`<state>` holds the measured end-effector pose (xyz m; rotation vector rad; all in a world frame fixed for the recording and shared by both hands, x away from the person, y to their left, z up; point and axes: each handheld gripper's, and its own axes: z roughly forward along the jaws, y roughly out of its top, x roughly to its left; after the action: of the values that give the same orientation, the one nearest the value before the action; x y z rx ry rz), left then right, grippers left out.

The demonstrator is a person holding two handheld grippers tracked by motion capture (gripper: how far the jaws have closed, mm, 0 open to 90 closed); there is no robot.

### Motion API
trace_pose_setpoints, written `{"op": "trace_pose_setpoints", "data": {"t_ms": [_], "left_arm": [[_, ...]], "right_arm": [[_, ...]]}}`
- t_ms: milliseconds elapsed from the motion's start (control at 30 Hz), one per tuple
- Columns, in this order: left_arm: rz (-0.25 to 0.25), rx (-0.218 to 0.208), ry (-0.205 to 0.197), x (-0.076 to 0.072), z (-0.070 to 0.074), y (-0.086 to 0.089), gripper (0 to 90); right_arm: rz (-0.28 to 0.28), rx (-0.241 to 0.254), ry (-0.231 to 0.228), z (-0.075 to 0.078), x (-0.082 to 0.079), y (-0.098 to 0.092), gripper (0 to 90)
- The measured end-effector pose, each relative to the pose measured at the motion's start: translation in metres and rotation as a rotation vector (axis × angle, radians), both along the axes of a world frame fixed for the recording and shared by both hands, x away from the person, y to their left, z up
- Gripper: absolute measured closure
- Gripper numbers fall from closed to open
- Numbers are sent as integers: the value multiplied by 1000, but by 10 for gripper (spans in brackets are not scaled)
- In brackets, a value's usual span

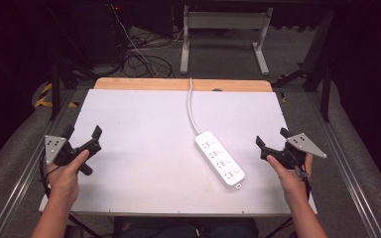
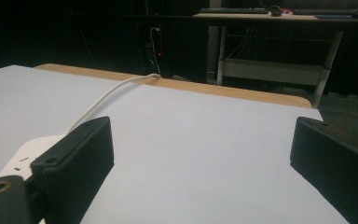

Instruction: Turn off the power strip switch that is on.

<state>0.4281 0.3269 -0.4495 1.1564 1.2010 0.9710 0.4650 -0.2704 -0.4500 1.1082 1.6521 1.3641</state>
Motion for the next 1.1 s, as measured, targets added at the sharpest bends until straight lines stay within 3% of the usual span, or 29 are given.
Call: {"op": "trace_pose_setpoints", "data": {"t_ms": [367,600,800,1033,1100], "left_arm": [[5,-7,0,2,0,1,42],[-10,-6,4,4,0,-1,43],[-11,-3,2,4,0,0,44],[-14,-8,2,5,0,-2,45],[-18,-5,2,6,0,-2,45]], "right_arm": [[1,-8,15,-2,1,-1,70],[-8,-1,19,-1,-1,-3,134],[-6,15,38,-2,0,-2,289],[29,-14,16,1,-5,-2,665],[36,-13,22,2,-6,-2,724]]}}
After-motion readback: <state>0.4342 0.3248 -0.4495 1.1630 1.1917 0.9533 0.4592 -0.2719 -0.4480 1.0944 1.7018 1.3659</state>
